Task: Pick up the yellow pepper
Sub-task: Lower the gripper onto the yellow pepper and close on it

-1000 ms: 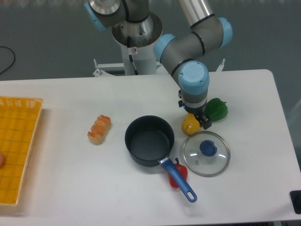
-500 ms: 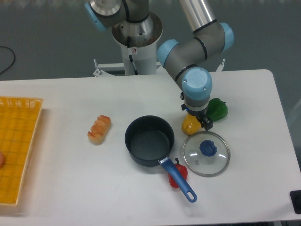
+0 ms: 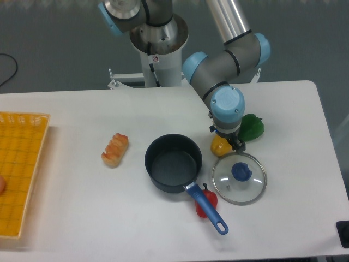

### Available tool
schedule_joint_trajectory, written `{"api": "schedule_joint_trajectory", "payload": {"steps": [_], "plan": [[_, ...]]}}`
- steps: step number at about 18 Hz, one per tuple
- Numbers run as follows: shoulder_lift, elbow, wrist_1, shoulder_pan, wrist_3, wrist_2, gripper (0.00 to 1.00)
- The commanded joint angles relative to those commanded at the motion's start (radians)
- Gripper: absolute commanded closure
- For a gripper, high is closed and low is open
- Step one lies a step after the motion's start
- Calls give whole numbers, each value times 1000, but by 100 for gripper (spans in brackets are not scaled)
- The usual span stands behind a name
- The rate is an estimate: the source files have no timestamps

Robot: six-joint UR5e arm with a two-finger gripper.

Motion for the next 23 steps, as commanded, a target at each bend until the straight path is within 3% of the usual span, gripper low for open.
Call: {"api": "schedule_joint_trajectory", "payload": {"steps": [13,15,18,23], "plan": [[-14,-8,-2,-9,2,26,0],[-15,-6,-2,-17,5,44,6],[-14,-3,-3,-18,5,48,25],[-20,0,-5,-25,-3,49,30]]}}
